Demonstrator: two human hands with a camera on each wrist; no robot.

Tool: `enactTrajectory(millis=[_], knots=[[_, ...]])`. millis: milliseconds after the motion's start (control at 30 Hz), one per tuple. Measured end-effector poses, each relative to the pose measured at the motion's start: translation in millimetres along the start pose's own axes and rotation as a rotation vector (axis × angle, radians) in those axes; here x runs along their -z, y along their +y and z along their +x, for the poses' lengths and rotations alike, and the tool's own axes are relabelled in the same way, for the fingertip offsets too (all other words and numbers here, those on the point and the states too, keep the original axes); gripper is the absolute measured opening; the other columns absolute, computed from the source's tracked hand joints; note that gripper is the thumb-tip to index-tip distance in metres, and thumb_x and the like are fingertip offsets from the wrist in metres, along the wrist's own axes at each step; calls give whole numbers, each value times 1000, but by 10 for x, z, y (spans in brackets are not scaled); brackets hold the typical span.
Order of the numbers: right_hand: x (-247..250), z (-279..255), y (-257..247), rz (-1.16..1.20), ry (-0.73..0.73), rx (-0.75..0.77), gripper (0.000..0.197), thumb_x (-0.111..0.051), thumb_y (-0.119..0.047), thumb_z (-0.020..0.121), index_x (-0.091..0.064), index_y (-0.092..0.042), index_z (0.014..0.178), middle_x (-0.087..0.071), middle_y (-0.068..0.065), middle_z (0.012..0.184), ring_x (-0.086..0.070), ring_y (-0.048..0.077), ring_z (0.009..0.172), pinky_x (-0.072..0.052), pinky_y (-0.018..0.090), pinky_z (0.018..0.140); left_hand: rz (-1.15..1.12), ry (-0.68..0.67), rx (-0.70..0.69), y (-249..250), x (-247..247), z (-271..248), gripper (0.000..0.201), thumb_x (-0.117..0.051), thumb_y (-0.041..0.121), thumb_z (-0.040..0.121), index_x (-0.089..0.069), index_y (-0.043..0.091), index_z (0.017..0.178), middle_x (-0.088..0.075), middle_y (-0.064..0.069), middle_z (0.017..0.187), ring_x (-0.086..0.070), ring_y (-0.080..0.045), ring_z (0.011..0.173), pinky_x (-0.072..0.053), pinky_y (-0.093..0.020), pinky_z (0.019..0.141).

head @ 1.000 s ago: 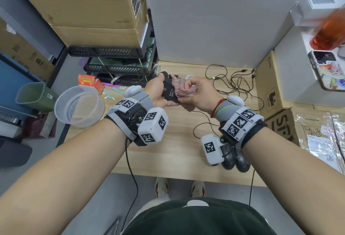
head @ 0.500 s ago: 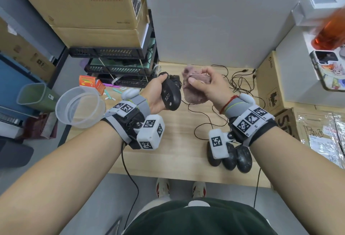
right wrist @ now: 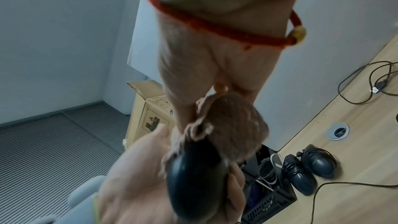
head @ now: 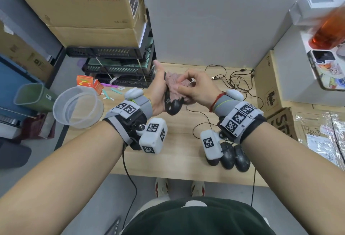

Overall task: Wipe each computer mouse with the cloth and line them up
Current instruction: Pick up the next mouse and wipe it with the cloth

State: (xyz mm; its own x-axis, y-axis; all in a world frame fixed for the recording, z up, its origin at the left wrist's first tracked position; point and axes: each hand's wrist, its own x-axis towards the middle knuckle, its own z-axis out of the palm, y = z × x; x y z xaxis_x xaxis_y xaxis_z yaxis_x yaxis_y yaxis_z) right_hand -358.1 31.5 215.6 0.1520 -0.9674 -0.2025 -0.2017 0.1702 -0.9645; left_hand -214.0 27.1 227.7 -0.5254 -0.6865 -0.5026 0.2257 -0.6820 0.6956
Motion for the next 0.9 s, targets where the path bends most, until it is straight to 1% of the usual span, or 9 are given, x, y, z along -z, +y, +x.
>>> enactTrajectory(millis=[133,300,400,467,533,633,733,800,900], knots=[[12,-56,48,-178,-86,77,21,-82,-14,80,-62,-21,79,-60,-14,59,-51,3,52,-44,19,52,105,20,54,37,181,18,128,-1,95,73,-64,-7,117,-69,-26,112,-71,-37,101,-61,-41,80],[-5,182,121,-137,238,83,14,-76,-31,81,-62,-28,80,-66,-4,88,-64,16,85,-55,42,87,199,-28,-56,-70,68,126,112,-30,89,77,-54,-3,134,-58,-28,131,-60,-40,119,-54,-45,98],[-23,117,110,-94,185,66,14,-75,-28,85,-61,-24,86,-65,0,87,-64,16,73,-58,37,73,245,-2,-114,-28,97,170,100,-49,86,67,-64,0,114,-65,-18,104,-68,-26,86,-58,-33,68],[-46,39,129,-60,42,78,18,-77,-18,86,-59,-20,86,-63,4,83,-60,16,63,-53,28,58,262,57,-91,20,205,191,108,-56,91,59,-64,-8,102,-68,-24,97,-69,-31,81,-59,-36,70],[-59,-13,114,-119,11,120,23,-80,-18,83,-58,-22,80,-63,-1,81,-59,12,69,-50,25,64,288,133,-44,37,243,200,121,-52,98,57,-63,-11,108,-66,-32,109,-69,-37,94,-59,-42,79],[-27,85,89,-83,122,65,25,-78,-20,84,-54,-22,78,-60,-8,69,-57,7,59,-48,21,58,393,192,-116,-75,129,218,92,-44,99,61,-63,10,76,-61,-21,79,-64,-24,60,-51,-27,55],[3,188,41,-49,226,3,34,-76,-50,74,-54,-24,77,-60,-9,59,-57,11,56,-50,35,63,462,276,-165,-181,51,278,120,-59,101,30,-64,7,103,-74,-12,89,-74,-18,77,-59,-32,70],[9,155,18,-44,224,13,35,-75,-50,77,-55,-22,77,-60,-6,61,-57,10,57,-50,32,63,393,238,-194,-148,-10,264,114,-59,97,36,-64,8,105,-74,-10,86,-74,-17,74,-57,-28,61],[-41,-14,17,-3,107,37,22,-72,-19,90,-53,-10,90,-60,-3,60,-55,6,46,-44,21,47,227,46,-121,44,4,143,97,-27,99,63,-56,7,72,-56,-10,58,-53,-21,50,-37,-23,48]])
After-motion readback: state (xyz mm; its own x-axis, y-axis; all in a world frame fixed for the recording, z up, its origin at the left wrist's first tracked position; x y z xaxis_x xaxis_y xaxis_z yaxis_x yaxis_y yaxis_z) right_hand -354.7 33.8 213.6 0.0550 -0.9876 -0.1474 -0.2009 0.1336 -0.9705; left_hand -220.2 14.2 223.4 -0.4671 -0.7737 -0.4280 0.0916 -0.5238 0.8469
